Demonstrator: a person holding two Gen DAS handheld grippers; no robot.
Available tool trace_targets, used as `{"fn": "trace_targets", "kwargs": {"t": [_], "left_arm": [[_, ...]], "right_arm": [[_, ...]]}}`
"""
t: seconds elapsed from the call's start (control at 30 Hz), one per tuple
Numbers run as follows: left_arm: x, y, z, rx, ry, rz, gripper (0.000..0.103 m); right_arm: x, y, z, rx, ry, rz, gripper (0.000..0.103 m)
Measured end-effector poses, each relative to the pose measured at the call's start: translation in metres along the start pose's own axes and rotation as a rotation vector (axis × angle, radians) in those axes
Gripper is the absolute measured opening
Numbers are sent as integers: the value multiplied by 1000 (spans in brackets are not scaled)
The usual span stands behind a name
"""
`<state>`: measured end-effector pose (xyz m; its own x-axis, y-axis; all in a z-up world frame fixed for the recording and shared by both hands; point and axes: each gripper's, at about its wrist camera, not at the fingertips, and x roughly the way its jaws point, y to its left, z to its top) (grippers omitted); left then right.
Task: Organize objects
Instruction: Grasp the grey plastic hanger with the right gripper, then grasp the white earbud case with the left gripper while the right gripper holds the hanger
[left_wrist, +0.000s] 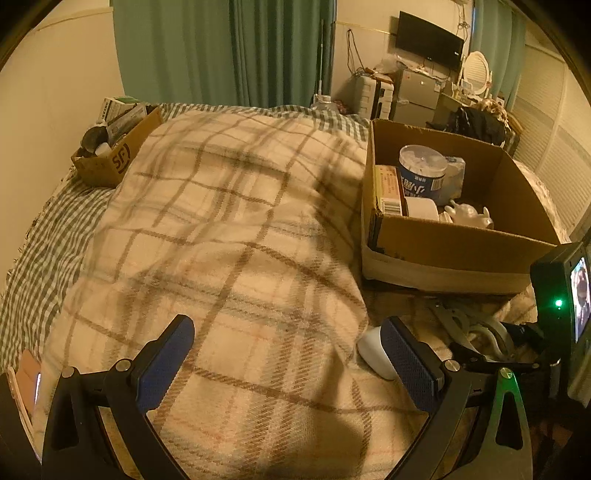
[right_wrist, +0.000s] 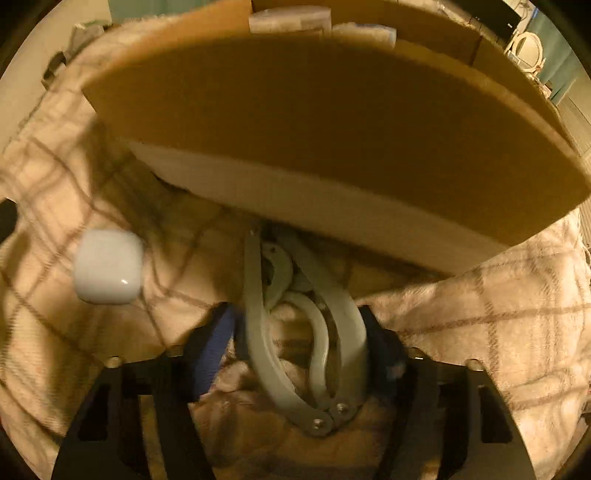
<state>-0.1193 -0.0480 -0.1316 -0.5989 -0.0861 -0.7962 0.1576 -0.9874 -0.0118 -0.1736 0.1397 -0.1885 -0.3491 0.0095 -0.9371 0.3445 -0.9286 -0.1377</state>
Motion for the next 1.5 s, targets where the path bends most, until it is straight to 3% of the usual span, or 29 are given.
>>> {"fn": "trace_targets", "kwargs": {"t": [0.03,0.2,0.3,0.37,0.73,0.93,1.0,1.03,1.17,1.5], "left_arm": [[1,0,0,1,6,1,103],[5,-2,-5,3,26,13,103],[3,-8,-6,17,24,18,103],[1,-14,-7,34,24,13,103],[19,-79,-16,195,86,-44,103],[59,-96,-21,272,166,14,101],[59,-98,-22,288,163,-4,95],[60,-100,-23,299,168,-14,85],[56,-101,-29,329,166,-23,64],[14,-80,-31,272,119,-119,43]], "right_arm": [[-2,2,-1,-12,-7,-4,57],[-21,2,-11,-12,-53,27,49],[-46,-4,-20,19,-120,87,47],[-60,-6,-25,19,-159,82,46],[-102,-35,-32,73,-278,81,45],[-97,-43,-34,102,-281,100,45],[-94,-42,-33,99,-275,102,45],[-93,-41,-33,97,-273,100,45],[-93,-40,-35,93,-274,97,45],[-102,-38,-42,95,-288,78,45]]}}
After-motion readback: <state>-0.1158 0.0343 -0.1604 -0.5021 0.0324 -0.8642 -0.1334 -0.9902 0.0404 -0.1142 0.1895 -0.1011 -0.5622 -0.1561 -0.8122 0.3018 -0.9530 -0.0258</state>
